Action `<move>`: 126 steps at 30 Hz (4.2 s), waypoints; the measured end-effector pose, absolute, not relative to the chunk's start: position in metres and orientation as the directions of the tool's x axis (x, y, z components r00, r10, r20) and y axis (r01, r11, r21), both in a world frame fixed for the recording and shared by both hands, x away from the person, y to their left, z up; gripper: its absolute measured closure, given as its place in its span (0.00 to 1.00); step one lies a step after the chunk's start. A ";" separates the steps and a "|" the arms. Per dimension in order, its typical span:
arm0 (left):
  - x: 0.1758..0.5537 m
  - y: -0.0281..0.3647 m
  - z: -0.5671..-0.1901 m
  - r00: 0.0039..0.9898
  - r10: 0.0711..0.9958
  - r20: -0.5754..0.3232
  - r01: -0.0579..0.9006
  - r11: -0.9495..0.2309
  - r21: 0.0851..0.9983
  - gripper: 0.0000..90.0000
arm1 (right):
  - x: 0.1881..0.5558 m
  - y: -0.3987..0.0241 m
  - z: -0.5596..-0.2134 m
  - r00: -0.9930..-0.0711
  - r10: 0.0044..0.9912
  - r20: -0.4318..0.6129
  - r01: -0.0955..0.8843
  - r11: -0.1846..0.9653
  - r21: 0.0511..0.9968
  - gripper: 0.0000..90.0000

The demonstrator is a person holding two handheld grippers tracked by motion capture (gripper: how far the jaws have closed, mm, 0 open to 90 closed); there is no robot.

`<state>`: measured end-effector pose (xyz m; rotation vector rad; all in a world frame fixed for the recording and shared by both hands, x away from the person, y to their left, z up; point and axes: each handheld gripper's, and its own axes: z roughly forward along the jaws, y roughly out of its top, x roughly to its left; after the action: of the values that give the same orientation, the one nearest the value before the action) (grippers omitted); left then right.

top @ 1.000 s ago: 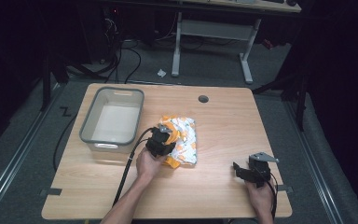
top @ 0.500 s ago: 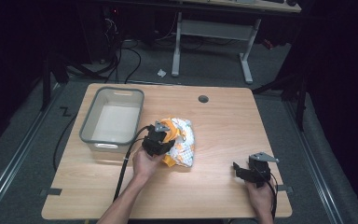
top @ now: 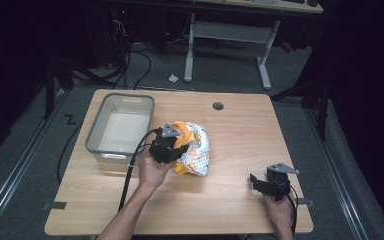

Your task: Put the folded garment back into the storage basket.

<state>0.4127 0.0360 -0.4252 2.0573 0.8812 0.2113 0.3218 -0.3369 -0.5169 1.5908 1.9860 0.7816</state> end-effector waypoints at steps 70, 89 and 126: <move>0.425 0.120 -0.372 0.709 0.682 -0.178 0.477 -0.277 0.834 0.86 | 0.322 -0.337 -0.517 -0.210 0.978 -0.013 0.705 0.161 0.690 0.31; 0.436 0.151 -0.365 0.680 0.713 -0.172 0.479 -0.254 0.840 0.86 | 0.322 -0.337 -0.517 -0.209 0.978 -0.012 0.706 0.160 0.690 0.31; 0.461 0.198 -0.369 0.607 0.780 -0.151 0.505 -0.232 0.831 0.86 | 0.322 -0.337 -0.517 -0.209 0.978 -0.013 0.706 0.161 0.690 0.31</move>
<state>0.4611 0.1984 -0.3687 1.8977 1.0274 0.3700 0.3220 -0.3368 -0.5171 1.5933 1.9815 0.7810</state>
